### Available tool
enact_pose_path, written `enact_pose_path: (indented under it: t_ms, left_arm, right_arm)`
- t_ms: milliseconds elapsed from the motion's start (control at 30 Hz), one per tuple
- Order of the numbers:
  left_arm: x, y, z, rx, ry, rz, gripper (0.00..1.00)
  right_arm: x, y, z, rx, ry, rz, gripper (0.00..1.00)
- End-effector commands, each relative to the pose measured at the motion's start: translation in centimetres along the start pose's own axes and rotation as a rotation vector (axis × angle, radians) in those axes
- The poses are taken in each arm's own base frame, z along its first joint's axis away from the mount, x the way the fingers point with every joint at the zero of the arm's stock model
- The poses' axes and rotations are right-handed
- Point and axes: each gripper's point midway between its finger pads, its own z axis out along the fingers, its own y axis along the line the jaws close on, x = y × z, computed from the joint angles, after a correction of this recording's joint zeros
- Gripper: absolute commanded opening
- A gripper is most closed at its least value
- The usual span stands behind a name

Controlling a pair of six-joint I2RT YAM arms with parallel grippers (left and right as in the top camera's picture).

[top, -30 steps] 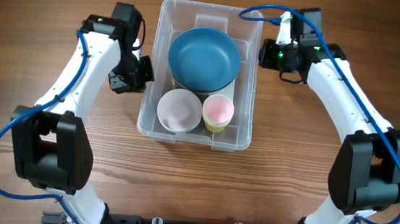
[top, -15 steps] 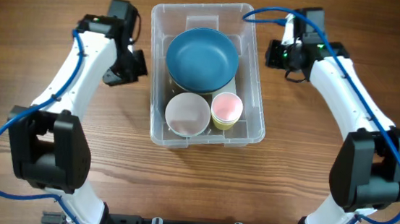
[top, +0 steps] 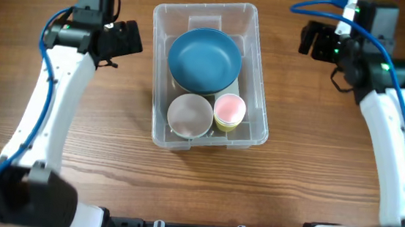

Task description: Pack container

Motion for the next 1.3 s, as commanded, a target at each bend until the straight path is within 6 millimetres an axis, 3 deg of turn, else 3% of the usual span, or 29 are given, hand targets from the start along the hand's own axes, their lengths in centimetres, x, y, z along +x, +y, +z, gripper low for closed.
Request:
enact_pose_path:
  t_ms: [0, 133, 300, 400, 533, 967, 1067, 1167, 1267]
  left_arm:
    - [-0.2, -0.4, -6.2, 0.108, -0.109, 0.005, 1.0]
    - [3.8, 1.3, -9.7, 0.131, -0.169, -0.011, 1.0]
    - [12.0, 4.5, -12.8, 0.181, -0.296, -0.055, 1.0]
    - [14.9, 6.3, -14.8, 0.213, -0.427, -0.133, 1.0]
    - [14.9, 6.4, -15.7, 0.231, -0.48, -0.139, 1.0]
    - [16.3, 6.8, -15.0, 0.207, -0.418, -0.132, 1.0]
    - [16.3, 6.8, -15.0, 0.207, -0.418, -0.132, 1.0]
    - [16.3, 6.8, -15.0, 0.206, -0.417, -0.132, 1.0]
    - [16.3, 6.8, -15.0, 0.206, -0.417, -0.132, 1.0]
  right_arm:
    - [-0.6, -1.1, -4.2, 0.056, -0.056, 0.061, 1.0]
    - [2.5, -1.7, -8.2, 0.04, -0.122, 0.07, 1.0]
    - [11.6, -3.3, -10.3, 0.028, -0.172, 0.09, 1.0]
    - [14.9, -3.9, -10.7, 0.022, -0.199, 0.091, 1.0]
    - [15.0, -3.9, -10.6, 0.019, -0.196, 0.091, 1.0]
    - [17.2, -4.3, -7.1, 0.058, -0.022, 0.081, 1.0]
    - [16.8, -4.3, -9.2, 0.046, -0.094, 0.082, 1.0]
    - [16.4, -4.2, -12.5, 0.013, -0.259, 0.06, 1.0]
    - [18.5, -4.6, -14.0, -0.016, -0.397, 0.061, 1.0]
